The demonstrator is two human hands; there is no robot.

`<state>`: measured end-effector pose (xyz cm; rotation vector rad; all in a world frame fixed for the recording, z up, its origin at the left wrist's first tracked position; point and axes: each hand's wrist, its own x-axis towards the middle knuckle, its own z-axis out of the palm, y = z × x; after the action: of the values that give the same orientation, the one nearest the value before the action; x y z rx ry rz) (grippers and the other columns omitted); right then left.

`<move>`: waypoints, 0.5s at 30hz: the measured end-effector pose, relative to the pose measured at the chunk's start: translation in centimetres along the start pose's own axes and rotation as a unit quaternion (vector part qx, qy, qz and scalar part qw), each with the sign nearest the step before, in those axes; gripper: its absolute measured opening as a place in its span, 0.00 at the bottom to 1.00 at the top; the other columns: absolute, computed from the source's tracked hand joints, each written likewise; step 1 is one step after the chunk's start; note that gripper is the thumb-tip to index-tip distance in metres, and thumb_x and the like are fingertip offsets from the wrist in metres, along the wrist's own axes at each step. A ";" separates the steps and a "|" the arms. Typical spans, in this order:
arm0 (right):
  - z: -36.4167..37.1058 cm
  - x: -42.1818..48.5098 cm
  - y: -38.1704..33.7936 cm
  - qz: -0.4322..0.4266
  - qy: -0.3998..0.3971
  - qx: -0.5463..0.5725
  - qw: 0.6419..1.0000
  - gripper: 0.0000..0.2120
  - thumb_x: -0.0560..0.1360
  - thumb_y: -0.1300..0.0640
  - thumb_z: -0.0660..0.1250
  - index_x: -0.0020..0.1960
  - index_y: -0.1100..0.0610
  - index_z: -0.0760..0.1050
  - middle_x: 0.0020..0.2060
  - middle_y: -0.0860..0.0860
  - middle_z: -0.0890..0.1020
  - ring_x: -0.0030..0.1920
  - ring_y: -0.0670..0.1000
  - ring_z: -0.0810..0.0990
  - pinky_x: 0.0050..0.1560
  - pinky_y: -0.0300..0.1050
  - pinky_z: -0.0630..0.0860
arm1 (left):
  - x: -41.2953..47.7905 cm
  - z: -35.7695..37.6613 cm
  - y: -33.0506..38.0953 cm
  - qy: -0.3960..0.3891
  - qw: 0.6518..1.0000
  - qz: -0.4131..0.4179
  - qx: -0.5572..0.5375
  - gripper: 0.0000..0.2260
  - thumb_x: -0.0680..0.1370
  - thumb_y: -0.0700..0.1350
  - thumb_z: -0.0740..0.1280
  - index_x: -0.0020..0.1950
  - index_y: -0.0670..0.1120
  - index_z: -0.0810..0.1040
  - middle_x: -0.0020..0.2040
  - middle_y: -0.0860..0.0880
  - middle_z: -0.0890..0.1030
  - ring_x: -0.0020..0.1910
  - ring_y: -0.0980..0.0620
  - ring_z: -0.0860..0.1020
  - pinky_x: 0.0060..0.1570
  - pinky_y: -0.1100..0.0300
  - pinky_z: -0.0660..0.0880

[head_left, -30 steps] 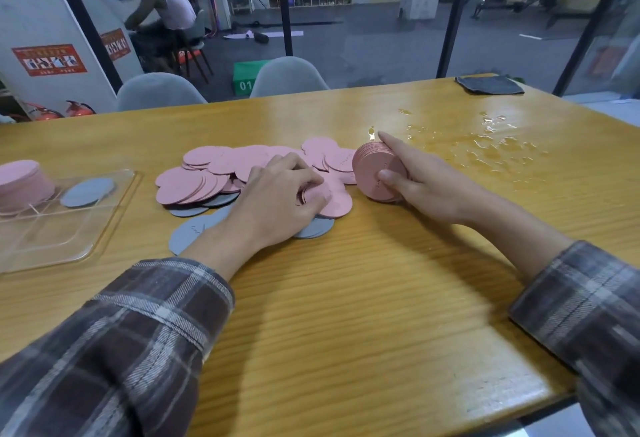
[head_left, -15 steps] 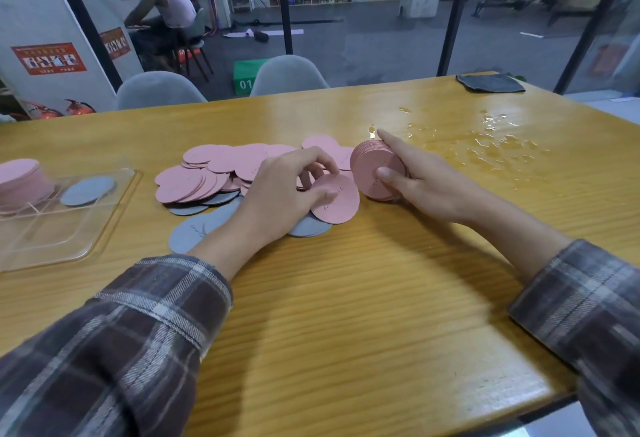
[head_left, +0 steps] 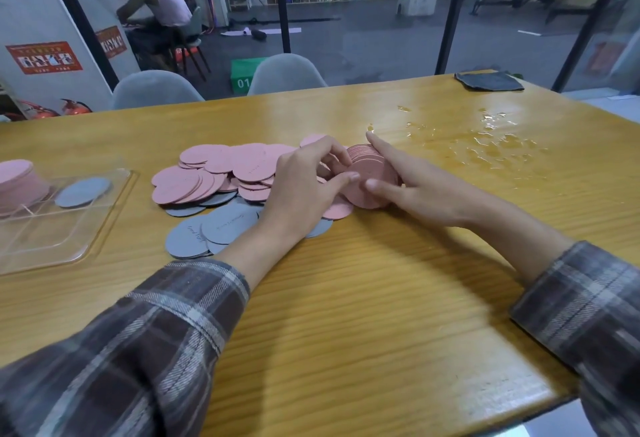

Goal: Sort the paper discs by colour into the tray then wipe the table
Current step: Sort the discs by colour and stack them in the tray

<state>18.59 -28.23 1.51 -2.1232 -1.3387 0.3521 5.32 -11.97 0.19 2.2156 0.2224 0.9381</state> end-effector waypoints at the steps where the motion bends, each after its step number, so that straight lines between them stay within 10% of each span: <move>1: 0.0 0.0 0.0 -0.005 0.001 -0.016 1.000 0.36 0.84 0.51 0.62 0.84 0.49 0.45 0.80 0.45 0.61 0.76 0.43 0.62 0.75 0.40 0.59 | 0.0 0.0 0.1 0.002 1.000 0.002 0.000 0.09 0.72 0.44 0.81 0.46 0.46 0.82 0.38 0.53 0.83 0.37 0.55 0.82 0.43 0.61 0.80; 15: 0.3 0.0 0.4 -0.002 0.044 -0.075 0.996 0.35 0.84 0.52 0.61 0.84 0.46 0.45 0.79 0.48 0.63 0.78 0.49 0.61 0.73 0.41 0.58 | -2.0 -4.3 -2.5 -0.106 0.982 -0.009 0.154 0.18 0.71 0.57 0.80 0.56 0.49 0.86 0.50 0.51 0.78 0.51 0.53 0.79 0.56 0.53 0.78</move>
<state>18.75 -28.27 1.04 -2.2309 -1.3546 0.1580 1.23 -8.55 -0.49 2.5717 0.3041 0.6872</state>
